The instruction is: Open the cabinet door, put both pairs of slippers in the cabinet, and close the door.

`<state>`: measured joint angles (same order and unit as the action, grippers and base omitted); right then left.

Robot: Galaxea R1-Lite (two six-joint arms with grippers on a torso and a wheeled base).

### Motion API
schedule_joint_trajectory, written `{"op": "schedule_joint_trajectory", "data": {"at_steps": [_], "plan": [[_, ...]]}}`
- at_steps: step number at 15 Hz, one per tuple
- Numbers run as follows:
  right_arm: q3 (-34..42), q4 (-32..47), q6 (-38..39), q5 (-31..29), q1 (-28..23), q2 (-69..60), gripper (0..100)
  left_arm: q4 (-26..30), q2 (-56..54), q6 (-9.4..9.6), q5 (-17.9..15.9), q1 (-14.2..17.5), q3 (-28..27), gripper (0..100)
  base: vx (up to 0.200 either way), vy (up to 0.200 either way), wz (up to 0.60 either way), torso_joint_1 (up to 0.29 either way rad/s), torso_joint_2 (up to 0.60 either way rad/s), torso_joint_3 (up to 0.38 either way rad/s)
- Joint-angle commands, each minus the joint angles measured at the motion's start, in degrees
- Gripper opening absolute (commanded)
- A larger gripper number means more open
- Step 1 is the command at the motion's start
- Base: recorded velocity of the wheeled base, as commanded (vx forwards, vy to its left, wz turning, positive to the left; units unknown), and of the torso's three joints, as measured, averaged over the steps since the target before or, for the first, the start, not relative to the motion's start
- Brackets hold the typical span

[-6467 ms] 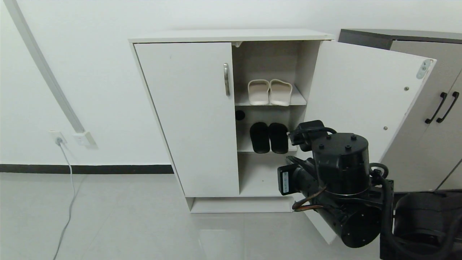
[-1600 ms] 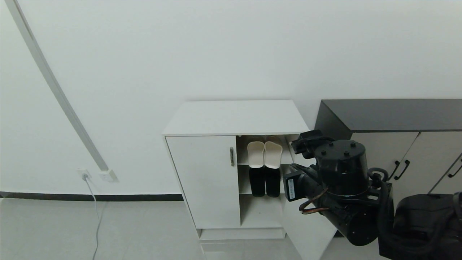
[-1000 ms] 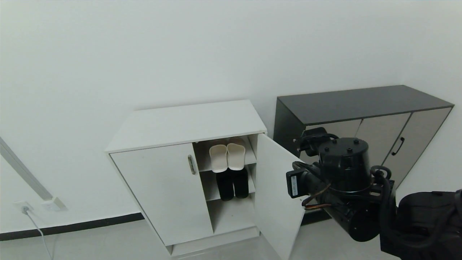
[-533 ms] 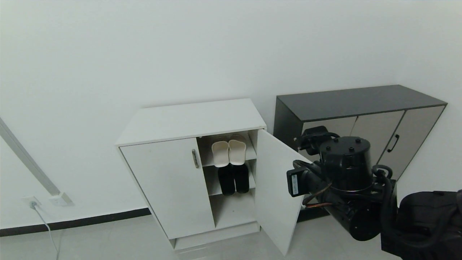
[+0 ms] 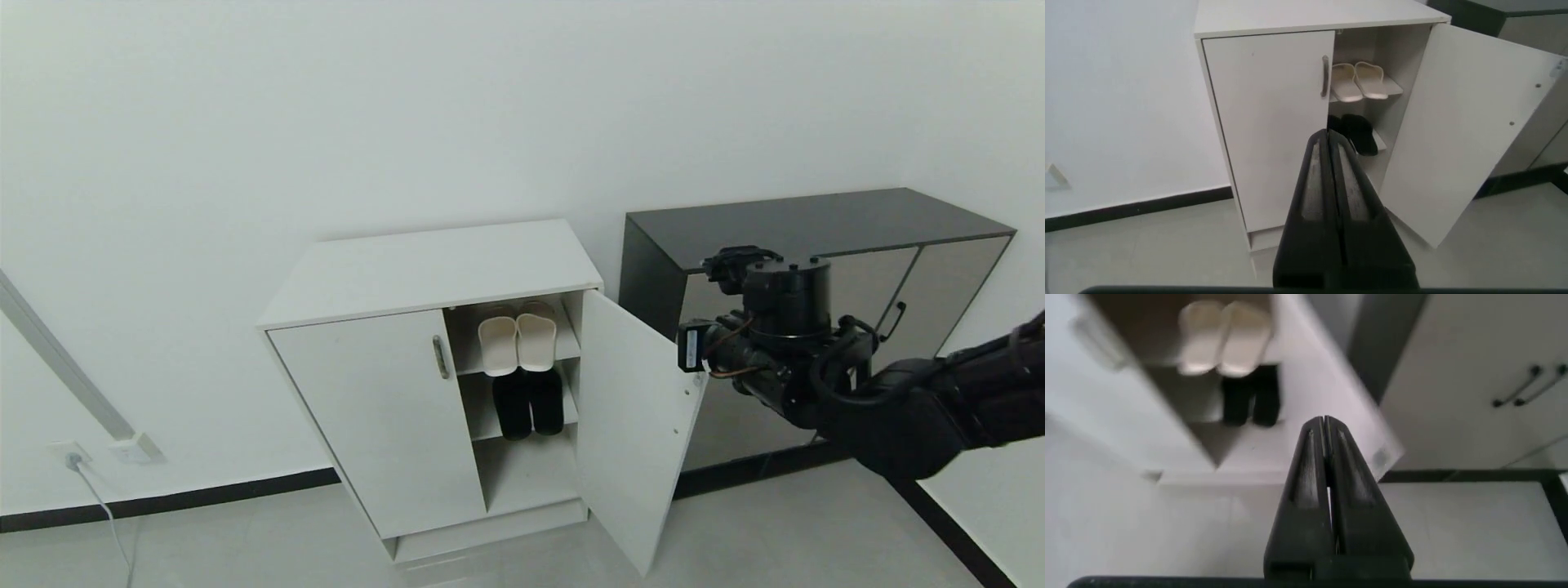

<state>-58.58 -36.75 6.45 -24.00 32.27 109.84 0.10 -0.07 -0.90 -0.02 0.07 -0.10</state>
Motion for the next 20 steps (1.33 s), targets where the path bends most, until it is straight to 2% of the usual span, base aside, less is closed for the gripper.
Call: {"op": "schedule_joint_trajectory", "data": {"at_steps": [1,3,9,20], "plan": [[-5.76,-0.16,0.49,0.80,-4.41,8.11,0,-0.01,0.07,-0.06,0.02,0.01,0.01,0,0.000,0.000,0.00,0.000,0.00,0.000],[-8.22,-0.07,0.67,2.47,-5.90,10.75,0,-0.01,0.07,-0.06,0.02,0.01,0.01,0,0.000,0.000,0.00,0.000,0.00,0.000],[-11.82,-0.16,0.76,2.56,-7.13,16.46,0,-0.01,0.07,0.02,-0.06,0.01,0.01,0,0.000,0.000,0.00,0.000,0.00,0.000],[-11.39,-0.16,0.76,2.47,-6.16,16.99,0,-0.01,0.07,0.02,-0.06,0.01,0.01,0,0.000,0.000,0.00,0.000,0.00,0.000]]}}
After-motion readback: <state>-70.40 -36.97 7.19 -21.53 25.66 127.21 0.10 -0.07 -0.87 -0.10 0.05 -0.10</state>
